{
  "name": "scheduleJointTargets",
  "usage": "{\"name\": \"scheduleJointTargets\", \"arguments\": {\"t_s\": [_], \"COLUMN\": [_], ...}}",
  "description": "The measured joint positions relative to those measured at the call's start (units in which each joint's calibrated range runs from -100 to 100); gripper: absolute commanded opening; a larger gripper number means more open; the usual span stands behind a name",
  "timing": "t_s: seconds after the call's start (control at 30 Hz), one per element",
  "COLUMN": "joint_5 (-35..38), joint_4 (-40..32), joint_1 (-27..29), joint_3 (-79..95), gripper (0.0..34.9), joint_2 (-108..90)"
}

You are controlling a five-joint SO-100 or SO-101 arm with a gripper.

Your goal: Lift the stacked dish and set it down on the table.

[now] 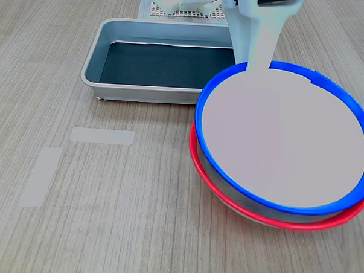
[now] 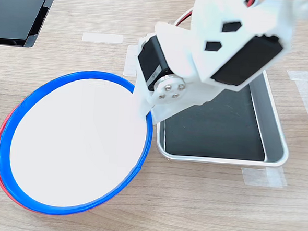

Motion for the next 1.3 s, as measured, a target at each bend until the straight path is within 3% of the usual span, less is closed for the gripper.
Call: {"name": "scheduleJointTargets", "arguments": {"t_s": [0.53,1.13,1.3], "joint_5": [-1.17,6.4,7.86], "joint_4": [1.47,6.2,6.2], "joint_1": [0.53,23.36,26.9], "joint_3": [-3.36,-5.81,-5.81], "gripper": [0.1,0.0,0.0], "joint_2": [-3.24,-7.33,-5.03]}}
